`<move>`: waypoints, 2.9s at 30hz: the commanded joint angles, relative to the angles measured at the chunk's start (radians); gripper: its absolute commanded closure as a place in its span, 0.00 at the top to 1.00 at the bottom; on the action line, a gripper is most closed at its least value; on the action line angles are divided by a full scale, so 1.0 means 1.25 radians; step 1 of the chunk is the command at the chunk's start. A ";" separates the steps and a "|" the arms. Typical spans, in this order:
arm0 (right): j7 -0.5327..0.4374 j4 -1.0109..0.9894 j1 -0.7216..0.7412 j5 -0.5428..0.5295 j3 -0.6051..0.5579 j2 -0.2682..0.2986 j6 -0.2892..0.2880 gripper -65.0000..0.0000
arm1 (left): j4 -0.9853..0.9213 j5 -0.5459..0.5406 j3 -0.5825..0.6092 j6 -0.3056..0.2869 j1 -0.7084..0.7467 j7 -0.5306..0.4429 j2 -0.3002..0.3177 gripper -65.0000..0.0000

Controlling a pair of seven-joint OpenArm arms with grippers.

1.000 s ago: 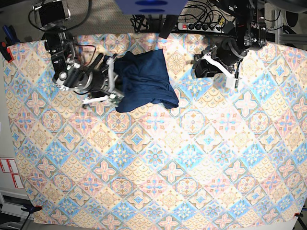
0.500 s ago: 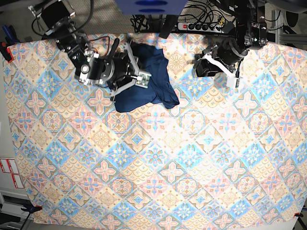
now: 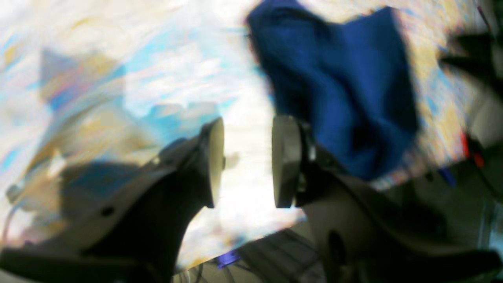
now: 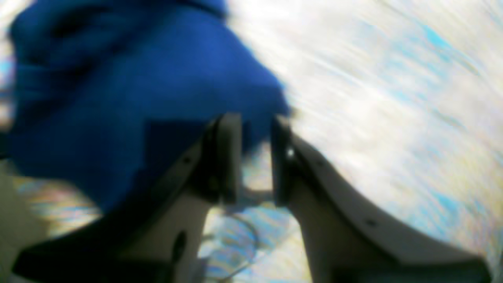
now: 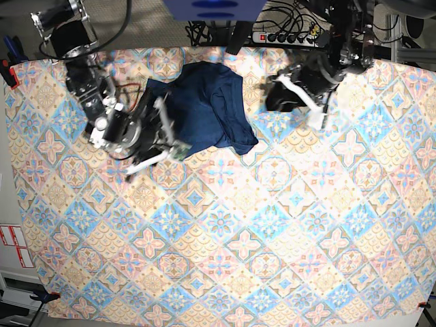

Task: Fold the T-shirt properly
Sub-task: 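Release the right gripper and reposition both grippers at the bundle's sides, then press and tuck the bundle's sides inward with both grippers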

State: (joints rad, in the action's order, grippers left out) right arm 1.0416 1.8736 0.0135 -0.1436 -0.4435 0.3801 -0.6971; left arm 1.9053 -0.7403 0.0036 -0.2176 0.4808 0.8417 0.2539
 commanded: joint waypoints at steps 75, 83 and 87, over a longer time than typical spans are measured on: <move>-0.225 -0.649 0.270 0.091 -0.183 -0.032 -0.001 0.07 | -0.218 0.304 0.474 -0.001 -0.223 -0.006 0.034 0.31; -0.226 -0.630 0.212 0.091 -0.176 0.062 -0.001 0.07 | -0.236 0.330 0.473 -0.001 -0.258 -0.006 0.034 0.31; -0.228 -0.552 0.160 0.091 -0.176 0.095 -0.001 0.07 | -0.236 0.330 0.473 -0.001 -0.282 -0.005 0.034 0.31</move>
State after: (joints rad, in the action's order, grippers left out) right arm 0.6689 1.1942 0.2249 -0.0689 -0.6594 0.4789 -0.6712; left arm 1.5997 -0.3458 0.5995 -0.2325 0.1360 0.8410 0.2943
